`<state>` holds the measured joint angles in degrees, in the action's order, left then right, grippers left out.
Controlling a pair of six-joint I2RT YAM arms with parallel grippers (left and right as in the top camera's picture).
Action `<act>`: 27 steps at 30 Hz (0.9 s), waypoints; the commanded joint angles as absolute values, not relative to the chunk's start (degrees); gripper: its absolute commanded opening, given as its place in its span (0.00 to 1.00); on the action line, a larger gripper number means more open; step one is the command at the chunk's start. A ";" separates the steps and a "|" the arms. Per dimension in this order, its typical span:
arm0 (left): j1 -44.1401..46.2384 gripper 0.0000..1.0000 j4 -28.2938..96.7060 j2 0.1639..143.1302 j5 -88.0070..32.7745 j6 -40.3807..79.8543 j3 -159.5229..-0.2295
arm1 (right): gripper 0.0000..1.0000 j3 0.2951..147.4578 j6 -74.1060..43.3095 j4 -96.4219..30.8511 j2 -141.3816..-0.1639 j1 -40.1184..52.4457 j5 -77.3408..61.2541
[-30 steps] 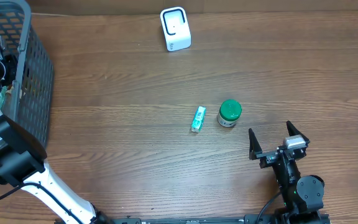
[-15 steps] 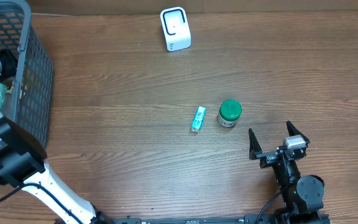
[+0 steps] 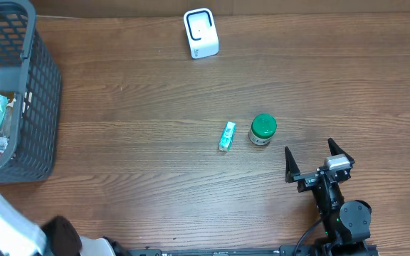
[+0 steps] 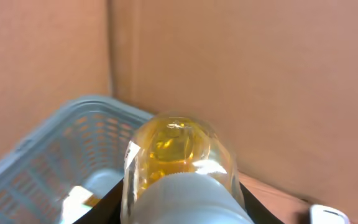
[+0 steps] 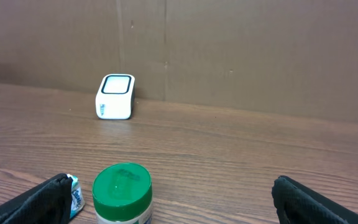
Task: Scan the item barcode
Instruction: 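Lower the left gripper into the basket and grasp the oil bottle, then carry the oil bottle with the left gripper toward the scanner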
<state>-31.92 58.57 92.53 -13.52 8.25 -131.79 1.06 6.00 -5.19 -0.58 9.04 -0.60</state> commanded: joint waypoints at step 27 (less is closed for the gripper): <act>30.00 0.29 71.42 126.30 -0.10 21.54 -132.42 | 1.00 0.47 5.85 -4.84 -0.16 8.97 -0.25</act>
<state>27.18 73.60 123.59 -3.95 15.42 -131.72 1.06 6.00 -5.15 -0.58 9.04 -0.60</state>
